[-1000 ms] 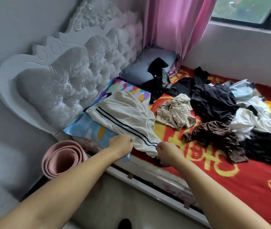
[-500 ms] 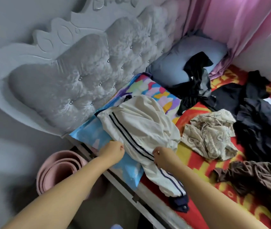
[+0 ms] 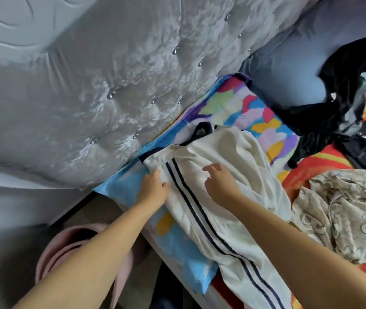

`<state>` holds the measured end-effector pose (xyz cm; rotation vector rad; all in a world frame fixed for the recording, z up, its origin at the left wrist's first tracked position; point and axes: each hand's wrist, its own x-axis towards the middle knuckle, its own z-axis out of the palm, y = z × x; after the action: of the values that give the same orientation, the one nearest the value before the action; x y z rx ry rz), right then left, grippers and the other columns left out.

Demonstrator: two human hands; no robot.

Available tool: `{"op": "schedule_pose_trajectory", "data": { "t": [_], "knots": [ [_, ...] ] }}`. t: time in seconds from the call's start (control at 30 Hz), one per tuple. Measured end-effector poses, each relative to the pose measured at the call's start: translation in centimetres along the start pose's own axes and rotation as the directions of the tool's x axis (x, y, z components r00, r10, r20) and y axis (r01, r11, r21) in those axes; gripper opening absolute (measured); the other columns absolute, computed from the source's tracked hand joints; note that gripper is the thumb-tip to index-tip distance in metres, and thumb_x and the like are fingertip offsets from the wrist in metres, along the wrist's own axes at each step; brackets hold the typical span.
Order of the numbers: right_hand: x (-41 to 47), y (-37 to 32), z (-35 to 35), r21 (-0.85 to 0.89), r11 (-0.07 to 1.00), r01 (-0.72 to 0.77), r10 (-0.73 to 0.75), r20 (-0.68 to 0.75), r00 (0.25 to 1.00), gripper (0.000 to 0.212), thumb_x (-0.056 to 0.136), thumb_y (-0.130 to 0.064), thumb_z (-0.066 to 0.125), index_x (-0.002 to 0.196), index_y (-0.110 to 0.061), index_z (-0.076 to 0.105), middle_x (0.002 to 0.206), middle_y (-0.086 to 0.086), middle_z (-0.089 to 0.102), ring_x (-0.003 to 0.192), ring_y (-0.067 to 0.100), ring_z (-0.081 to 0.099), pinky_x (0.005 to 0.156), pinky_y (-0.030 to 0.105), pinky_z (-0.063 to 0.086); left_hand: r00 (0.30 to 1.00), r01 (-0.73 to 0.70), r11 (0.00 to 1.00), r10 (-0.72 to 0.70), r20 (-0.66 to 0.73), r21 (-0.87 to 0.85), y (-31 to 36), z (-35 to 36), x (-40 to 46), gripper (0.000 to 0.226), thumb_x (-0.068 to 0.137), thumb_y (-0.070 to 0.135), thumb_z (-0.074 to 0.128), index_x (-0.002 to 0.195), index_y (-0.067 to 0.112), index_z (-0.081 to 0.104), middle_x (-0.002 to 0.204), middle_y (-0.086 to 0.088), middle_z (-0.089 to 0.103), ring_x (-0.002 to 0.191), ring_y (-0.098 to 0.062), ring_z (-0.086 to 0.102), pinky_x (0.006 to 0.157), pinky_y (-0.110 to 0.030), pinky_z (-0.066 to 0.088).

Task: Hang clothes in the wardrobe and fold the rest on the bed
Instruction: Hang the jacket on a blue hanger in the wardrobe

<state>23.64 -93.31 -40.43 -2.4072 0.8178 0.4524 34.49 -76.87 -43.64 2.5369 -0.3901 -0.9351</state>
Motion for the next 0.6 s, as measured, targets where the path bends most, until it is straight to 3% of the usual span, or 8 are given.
{"op": "schedule_pose_trajectory", "data": {
  "t": [0.17, 0.23, 0.27, 0.33, 0.4, 0.47, 0.53, 0.6],
  "knots": [
    [9.3, -3.8, 0.2, -0.194, 0.962, 0.190, -0.205, -0.062, 0.977, 0.050, 0.093, -0.012, 0.045, 0.142, -0.012, 0.037, 0.152, 0.010, 0.027, 0.142, 0.026, 0.020, 0.114, 0.040, 0.020, 0.981, 0.121, 0.978, -0.144, -0.129, -0.172, -0.5, -0.6, 7.8, 0.077, 0.092, 0.027, 0.058, 0.152, 0.017, 0.010, 0.153, -0.014, 0.020, 0.137, -0.032, 0.030, 0.103, -0.043, 0.037],
    [11.9, -4.1, 0.9, -0.303, 0.934, 0.191, -0.190, 0.033, 0.981, 0.061, 0.095, -0.024, 0.046, 0.150, -0.015, 0.021, 0.158, 0.006, 0.018, 0.148, 0.023, 0.006, 0.119, 0.049, 0.002, 0.954, 0.258, 0.871, -0.299, -0.034, -0.418, -1.1, -0.7, 10.0, 0.077, 0.089, 0.032, 0.061, 0.150, 0.019, 0.016, 0.146, -0.015, 0.035, 0.126, -0.034, 0.045, 0.099, -0.041, 0.044],
    [12.7, -3.8, 1.4, -0.358, 0.917, 0.176, -0.148, 0.105, 0.983, 0.069, 0.095, -0.034, 0.047, 0.152, -0.016, 0.013, 0.157, 0.005, 0.020, 0.148, 0.022, 0.008, 0.117, 0.052, -0.003, 0.928, 0.327, 0.757, -0.372, 0.039, -0.566, -1.3, -0.6, 10.7, 0.073, 0.086, 0.032, 0.063, 0.146, 0.019, 0.022, 0.139, -0.014, 0.044, 0.118, -0.034, 0.052, 0.096, -0.043, 0.048],
    [13.0, -2.6, 2.3, -0.438, 0.891, 0.117, -0.021, 0.218, 0.976, 0.081, 0.091, -0.055, 0.048, 0.152, -0.016, 0.011, 0.143, 0.007, 0.044, 0.138, 0.026, 0.035, 0.115, 0.053, 0.007, 0.871, 0.433, 0.505, -0.448, 0.202, -0.747, -1.9, -0.5, 11.6, 0.063, 0.083, 0.028, 0.067, 0.136, 0.014, 0.036, 0.123, -0.013, 0.056, 0.106, -0.033, 0.059, 0.091, -0.047, 0.051],
    [12.0, -1.5, 3.1, -0.456, 0.888, 0.049, 0.080, 0.259, 0.963, 0.072, 0.089, -0.063, 0.044, 0.138, -0.013, 0.033, 0.116, 0.007, 0.063, 0.111, 0.028, 0.058, 0.094, 0.041, 0.035, 0.844, 0.504, 0.376, -0.403, 0.352, -0.778, -2.4, -0.1, 11.6, 0.039, 0.085, 0.019, 0.066, 0.119, 0.005, 0.053, 0.103, -0.015, 0.062, 0.091, -0.029, 0.062, 0.081, -0.039, 0.051],
    [10.6, -1.1, 3.7, -0.446, 0.895, 0.035, 0.085, 0.246, 0.966, 0.049, 0.094, -0.057, 0.040, 0.115, -0.014, 0.046, 0.106, 0.008, 0.065, 0.097, 0.029, 0.062, 0.070, 0.034, 0.037, 0.838, 0.531, 0.314, -0.332, 0.433, -0.787, -2.1, 0.1, 10.8, 0.006, 0.088, 0.012, 0.061, 0.092, 0.007, 0.060, 0.077, -0.009, 0.062, 0.067, -0.024, 0.060, 0.058, -0.028, 0.050],
    [8.6, -1.1, 4.0, -0.403, 0.914, 0.048, 0.030, 0.186, 0.982, 0.030, 0.098, -0.043, 0.037, 0.106, -0.016, 0.046, 0.100, 0.008, 0.065, 0.092, 0.030, 0.062, 0.065, 0.034, 0.034, 0.853, 0.513, 0.298, -0.279, 0.441, -0.805, -1.3, 0.0, 9.5, 0.012, 0.091, 0.009, 0.054, 0.080, 0.013, 0.058, 0.057, -0.001, 0.061, 0.049, -0.015, 0.057, 0.042, -0.018, 0.044],
    [6.2, -1.3, 3.8, -0.326, 0.945, 0.017, 0.016, 0.098, 0.995, 0.017, 0.098, -0.034, 0.036, 0.098, -0.018, 0.040, 0.088, 0.006, 0.064, 0.085, 0.031, 0.062, 0.063, 0.035, 0.031, 0.872, 0.486, 0.313, -0.229, 0.432, -0.816, -0.6, -0.7, 7.9, 0.017, 0.091, 0.008, 0.050, 0.076, 0.015, 0.057, 0.048, 0.003, 0.058, 0.040, -0.011, 0.055, 0.039, -0.015, 0.040]
  ]
}}
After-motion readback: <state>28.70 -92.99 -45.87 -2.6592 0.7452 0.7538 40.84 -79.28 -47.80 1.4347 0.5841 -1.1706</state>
